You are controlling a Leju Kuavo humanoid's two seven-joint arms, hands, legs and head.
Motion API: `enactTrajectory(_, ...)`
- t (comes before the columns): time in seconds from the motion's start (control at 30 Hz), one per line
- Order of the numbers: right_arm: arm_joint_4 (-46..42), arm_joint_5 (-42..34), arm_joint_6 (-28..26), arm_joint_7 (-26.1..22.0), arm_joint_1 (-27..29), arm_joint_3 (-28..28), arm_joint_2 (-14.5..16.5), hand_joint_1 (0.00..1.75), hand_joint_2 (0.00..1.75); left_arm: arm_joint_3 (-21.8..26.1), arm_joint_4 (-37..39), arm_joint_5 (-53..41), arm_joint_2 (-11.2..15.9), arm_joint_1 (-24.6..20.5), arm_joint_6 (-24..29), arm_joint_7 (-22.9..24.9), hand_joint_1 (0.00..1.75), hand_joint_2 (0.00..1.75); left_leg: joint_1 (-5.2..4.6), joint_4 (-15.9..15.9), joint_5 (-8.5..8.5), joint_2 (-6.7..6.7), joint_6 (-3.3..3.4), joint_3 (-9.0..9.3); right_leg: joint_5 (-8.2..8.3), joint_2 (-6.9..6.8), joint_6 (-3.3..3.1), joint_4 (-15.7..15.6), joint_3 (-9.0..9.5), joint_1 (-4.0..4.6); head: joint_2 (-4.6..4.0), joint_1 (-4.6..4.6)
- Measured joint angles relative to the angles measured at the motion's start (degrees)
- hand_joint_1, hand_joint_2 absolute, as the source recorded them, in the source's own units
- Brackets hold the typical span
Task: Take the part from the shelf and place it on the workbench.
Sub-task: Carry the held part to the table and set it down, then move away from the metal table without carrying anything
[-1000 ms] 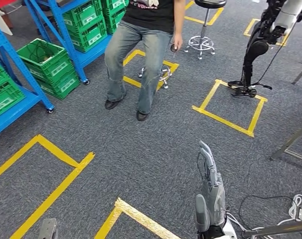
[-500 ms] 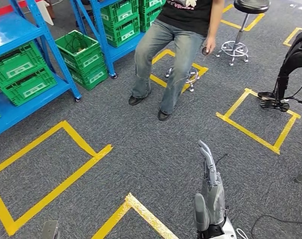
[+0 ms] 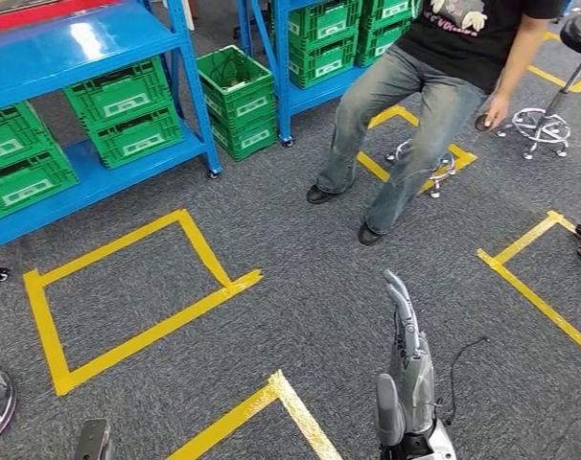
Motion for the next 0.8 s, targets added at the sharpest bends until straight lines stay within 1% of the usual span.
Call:
enactTrajectory(0.03,-0.02,0.01,0.05,0.06,0.0,-0.03,-0.01,0.0,0.0,0.0,0.0,0.01,0.01,0.0,0.01,0.01,0.0,0.0,0.09,0.07,0.11,-0.63,-0.37,-0.33,-0.16,0.69,-0.13,-0.8,0.41,-0.01,0.0,-0.01)
enactTrajectory(0.07,-0.06,0.02,0.09,0.12,0.0,-0.07,-0.01,0.0,0.0,0.0,0.0,0.01,0.02,0.04,0.01,0.01,0.0,0.0,0.18,0.1,0.27,-1.32,-0.75,-0.63,-0.17,0.35,-0.29,-1.08,0.6,0.04,0.0,-0.02)
enactTrajectory(0.1,-0.09,0.04,0.11,0.15,-0.04,-0.11,0.0,0.0,0.0,0.0,0.0,0.01,0.13,0.13,0.01,0.01,0.0,0.0,0.26,0.07,0.38,-1.91,-1.1,-0.83,-0.1,-0.36,-0.51,-1.11,0.7,0.02,0.0,0.0)
enactTrajectory(0.13,-0.11,0.07,0.13,0.15,-0.11,-0.15,0.01,0.0,0.0,0.0,0.02,0.0,0.11,0.2,0.01,0.01,0.0,0.0,0.18,0.46,0.13,-1.56,-1.41,-1.05,-0.02,-1.11,-0.75,-1.27,0.86,-0.06,0.0,-0.11)
enactTrajectory(0.17,-0.13,0.08,0.16,0.16,-0.16,-0.18,0.02,0.0,0.0,0.0,0.03,0.0,0.13,0.2,0.01,0.01,0.0,0.0,0.05,1.71,-0.68,-0.41,-1.71,-1.62,0.02,-1.95,-1.04,-1.46,1.05,-0.17,0.0,-0.38)
enactTrajectory(0.2,-0.15,0.11,0.19,0.15,-0.15,-0.2,0.03,0.0,0.0,0.0,0.05,-0.01,0.14,0.13,0.01,0.01,0.0,0.0,-0.03,4.25,-2.17,1.29,-1.99,-2.78,-0.01,-2.89,-1.31,-1.61,1.23,-0.23,0.0,-0.62)
enactTrajectory(0.23,-0.16,0.11,0.21,0.16,-0.09,-0.25,0.02,0.0,0.0,0.0,0.07,-0.01,0.05,0.04,0.01,0.01,0.0,0.0,-0.05,7.93,-4.09,3.23,-2.26,-4.48,-0.1,-3.8,-1.55,-1.64,1.33,-0.13,0.0,-0.87)
enactTrajectory(0.27,-0.17,0.13,0.21,0.16,-0.02,-0.3,0.02,0.0,0.0,0.0,0.07,-0.01,0.09,-0.05,0.01,0.01,0.0,0.0,0.06,12.04,-5.96,4.41,-2.49,-6.43,-0.22,-4.76,-1.74,-1.63,1.38,-0.04,0.0,-1.01)
enactTrajectory(0.3,-0.17,0.14,0.22,0.17,0.03,-0.34,0.01,0.0,0.0,0.01,0.07,-0.02,0.08,-0.06,0.01,0.01,0.0,0.0,0.19,15.37,-7.12,4.98,-2.65,-8.02,-0.34,-5.67,-1.82,-1.62,1.44,0.03,0.0,-1.0)
enactTrajectory(0.33,-0.17,0.14,0.23,0.19,0.06,-0.39,0.01,0.0,0.0,0.01,0.07,-0.02,0.07,-0.02,0.01,0.01,0.0,0.0,0.28,16.88,-7.17,5.2,-2.74,-8.69,-0.46,-6.49,-1.84,-1.61,1.54,0.06,0.0,-1.01)
enactTrajectory(0.37,-0.17,0.14,0.25,0.19,0.05,-0.42,0.01,0.0,0.0,0.02,0.07,-0.02,0.07,0.04,0.01,0.0,0.0,0.0,0.35,15.99,-6.04,5.37,-2.76,-8.19,-0.61,-7.25,-1.8,-1.61,1.72,0.07,0.0,-1.02)
enactTrajectory(0.4,-0.17,0.15,0.27,0.2,0.03,-0.45,0.02,0.0,0.0,0.03,0.07,-0.02,0.1,0.08,0.01,0.0,0.0,0.0,0.37,12.88,-4.02,5.82,-2.67,-6.56,-0.82,-7.96,-1.71,-1.61,2.03,0.07,0.0,-1.02)
enactTrajectory(0.43,-0.19,0.15,0.28,0.2,0.01,-0.48,0.02,0.0,0.0,0.04,0.07,-0.02,0.13,0.08,0.01,-0.01,0.0,0.0,0.28,8.67,-1.96,6.93,-2.45,-4.37,-1.06,-8.64,-1.58,-1.62,2.37,0.1,0.0,-1.02)
enactTrajectory(0.47,-0.22,0.16,0.29,0.2,0.0,-0.51,0.02,0.0,0.0,0.04,0.07,-0.02,0.15,0.01,0.01,-0.01,0.0,0.0,0.04,4.72,-0.56,8.07,-2.15,-2.33,-1.37,-9.24,-1.33,-1.56,2.68,0.26,0.0,-1.05)
enactTrajectory(0.5,-0.26,0.16,0.31,0.2,-0.01,-0.54,0.02,0.0,0.0,0.03,0.07,-0.02,0.16,-0.07,0.01,-0.01,0.0,0.0,-0.18,2.02,0.14,9.05,-1.82,-0.96,-1.65,-9.82,-1.06,-1.53,2.92,0.45,0.0,-1.04)
enactTrajectory(0.53,-0.29,0.17,0.32,0.21,-0.04,-0.56,0.02,0.0,0.0,0.03,0.07,-0.03,0.16,-0.11,0.01,-0.02,0.0,0.0,-0.39,0.77,0.14,9.57,-1.51,-0.39,-1.86,-10.36,-0.79,-1.53,3.07,0.63,0.0,-1.0)
enactTrajectory(0.57,-0.31,0.17,0.33,0.21,-0.08,-0.58,0.02,0.0,0.0,0.03,0.07,-0.03,0.17,-0.1,0.01,-0.02,0.0,0.0,-0.55,0.56,-0.07,9.27,-1.21,-0.39,-1.99,-10.9,-0.5,-1.58,3.2,0.77,0.0,-0.95)
enactTrajectory(0.6,-0.32,0.18,0.34,0.22,-0.14,-0.59,0.03,0.0,0.0,0.03,0.07,-0.04,0.18,-0.02,0.01,-0.02,0.0,0.0,-0.44,0.46,-0.02,8.74,-0.87,-0.45,-2.11,-11.29,-0.21,-1.71,3.36,0.78,0.0,-0.9)
enactTrajectory(0.63,-0.36,0.19,0.36,0.22,-0.23,-0.61,0.02,0.0,0.0,0.04,0.07,-0.04,0.15,0.07,0.01,-0.02,0.0,0.0,-0.3,0.22,0.09,8.15,-0.53,-0.4,-2.44,-10.68,0.1,-1.54,3.34,0.69,0.0,-0.79)
enactTrajectory(0.67,-0.4,0.22,0.38,0.21,-0.31,-0.64,0.02,0.0,0.0,0.04,0.07,-0.04,0.12,0.1,0.01,-0.02,0.0,0.0,-0.11,-0.03,0.22,7.56,-0.15,-0.32,-3.22,-9.4,0.38,-0.54,2.92,0.59,0.0,-0.68)
enactTrajectory(0.7,-0.44,0.25,0.42,0.22,-0.36,-0.67,0.02,0.0,0.0,0.04,0.07,-0.04,0.1,0.03,0.01,-0.02,0.0,0.0,0.11,-0.27,0.35,6.96,0.17,-0.21,-4.53,-7.75,0.62,1.66,1.88,0.47,0.0,-0.51)
enactTrajectory(0.73,-0.46,0.28,0.45,0.23,-0.35,-0.7,0.01,0.0,0.0,0.04,0.07,-0.04,0.08,-0.07,0.01,-0.02,0.0,0.0,0.2,-0.32,0.37,6.38,0.37,-0.21,-6.2,-6.08,0.76,5.06,0.16,0.37,0.0,-0.32)
enactTrajectory(0.77,-0.46,0.3,0.5,0.24,-0.29,-0.73,0.01,0.0,0.0,0.04,0.07,-0.04,0.09,-0.15,0.01,-0.02,0.0,0.0,0.23,-0.3,0.35,5.73,0.51,-0.23,-7.88,-5.21,0.86,9.16,-1.96,0.33,0.0,-0.22)
enactTrajectory(0.8,-0.44,0.3,0.56,0.27,-0.23,-0.74,0.01,0.0,0.0,0.04,0.07,-0.04,0.11,-0.17,0.01,-0.02,0.0,0.0,0.23,-0.29,0.33,5.03,0.57,-0.23,-8.9,-4.89,0.96,12.7,-3.99,0.32,0.0,-0.16)
